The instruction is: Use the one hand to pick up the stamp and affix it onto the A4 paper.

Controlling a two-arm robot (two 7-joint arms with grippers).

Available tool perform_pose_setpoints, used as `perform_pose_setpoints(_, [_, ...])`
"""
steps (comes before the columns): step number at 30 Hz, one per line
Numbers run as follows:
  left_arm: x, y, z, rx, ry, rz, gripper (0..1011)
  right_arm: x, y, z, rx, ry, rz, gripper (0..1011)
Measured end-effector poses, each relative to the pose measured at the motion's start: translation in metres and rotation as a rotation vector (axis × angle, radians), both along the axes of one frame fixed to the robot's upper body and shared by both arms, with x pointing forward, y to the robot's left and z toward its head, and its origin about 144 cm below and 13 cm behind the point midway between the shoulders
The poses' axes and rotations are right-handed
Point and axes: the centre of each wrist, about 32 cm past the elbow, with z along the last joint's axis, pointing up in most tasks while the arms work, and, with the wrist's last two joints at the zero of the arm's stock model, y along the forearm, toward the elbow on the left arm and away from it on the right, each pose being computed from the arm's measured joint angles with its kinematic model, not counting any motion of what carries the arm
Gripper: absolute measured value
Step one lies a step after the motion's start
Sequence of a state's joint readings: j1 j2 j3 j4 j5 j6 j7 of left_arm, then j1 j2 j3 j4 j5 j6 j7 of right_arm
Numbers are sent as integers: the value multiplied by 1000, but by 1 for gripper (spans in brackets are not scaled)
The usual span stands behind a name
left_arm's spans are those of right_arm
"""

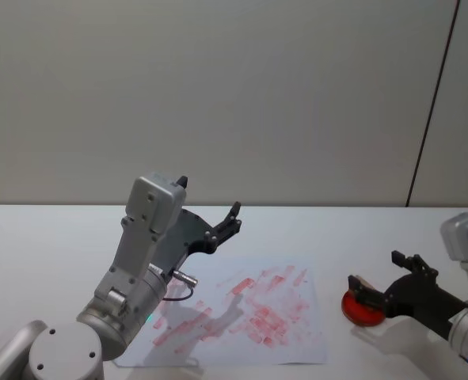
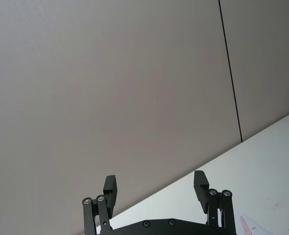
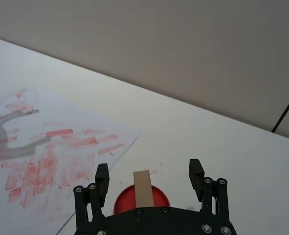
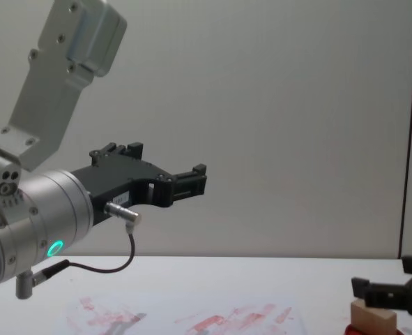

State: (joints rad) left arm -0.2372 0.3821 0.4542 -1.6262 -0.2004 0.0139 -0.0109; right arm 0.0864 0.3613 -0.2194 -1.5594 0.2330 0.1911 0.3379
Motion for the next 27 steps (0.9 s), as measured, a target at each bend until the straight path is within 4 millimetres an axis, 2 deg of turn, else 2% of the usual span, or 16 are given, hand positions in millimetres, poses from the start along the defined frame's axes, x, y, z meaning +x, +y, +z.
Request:
perform_pose_setpoints(14, [0,0,0,0,0,0,1002,5,-1,-14,-29,64,24,994])
perform_pose_setpoints(17, [0,0,0,0,0,0,1002,6,-1,-15,-32,70,26,941])
perform_pose_setpoints(21, [0,0,0,0,0,0,1002,7,0,-17,-37,80,31,814])
perform_pose_setpoints(24, [0,0,0,0,0,0,1002,7,1,-19,-39,85,34,761])
perform_pose_setpoints(25, [0,0,0,0,0,0,1002,8,1,-19,-40,86,35,705])
perform_pose_setpoints(27, [0,0,0,0,0,0,1002,8,2,-20,-41,89,37,676])
